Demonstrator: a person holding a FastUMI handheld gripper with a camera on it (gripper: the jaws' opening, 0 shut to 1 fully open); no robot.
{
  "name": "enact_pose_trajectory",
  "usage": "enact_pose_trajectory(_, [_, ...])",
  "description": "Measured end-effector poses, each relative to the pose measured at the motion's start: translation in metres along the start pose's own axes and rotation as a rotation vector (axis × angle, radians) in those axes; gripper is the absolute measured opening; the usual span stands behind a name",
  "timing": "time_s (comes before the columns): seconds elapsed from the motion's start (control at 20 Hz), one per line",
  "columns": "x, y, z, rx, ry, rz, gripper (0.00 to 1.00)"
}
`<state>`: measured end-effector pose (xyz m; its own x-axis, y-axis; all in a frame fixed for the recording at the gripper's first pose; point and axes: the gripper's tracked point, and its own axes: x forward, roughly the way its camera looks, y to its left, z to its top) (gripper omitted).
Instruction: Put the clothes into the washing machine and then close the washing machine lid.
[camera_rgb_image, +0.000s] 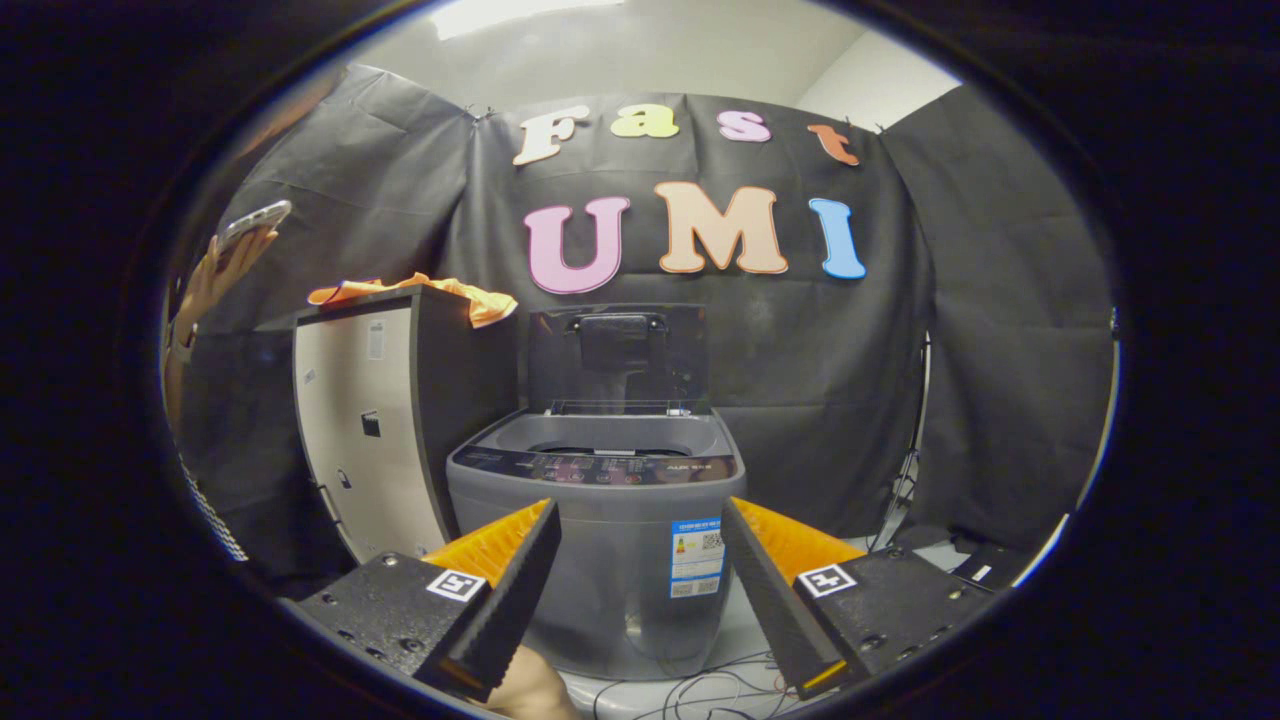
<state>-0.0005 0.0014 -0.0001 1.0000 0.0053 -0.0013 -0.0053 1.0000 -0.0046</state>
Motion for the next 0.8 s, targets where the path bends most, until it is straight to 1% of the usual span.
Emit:
enact_pose_trajectory(0.2, [0.000,-0.003,0.002,-0.002,-0.003,-0.011,0.97])
enact_pose_trajectory(0.35, [0.001,0.001,0.000,-0.011,-0.003,-0.011,0.98])
enact_pose_trajectory(0.45, [0.005,0.008,0.003,-0.025,0.004,-0.026,0.98])
enact_pose_trajectory(0.55, [0.015,0.028,0.027,-0.008,-0.040,-0.018,0.98])
enact_pose_trajectory(0.65, [0.029,0.053,0.058,0.015,-0.082,0.010,0.98])
enact_pose_trajectory(0.8, [0.052,0.088,0.112,0.026,-0.109,0.045,0.98])
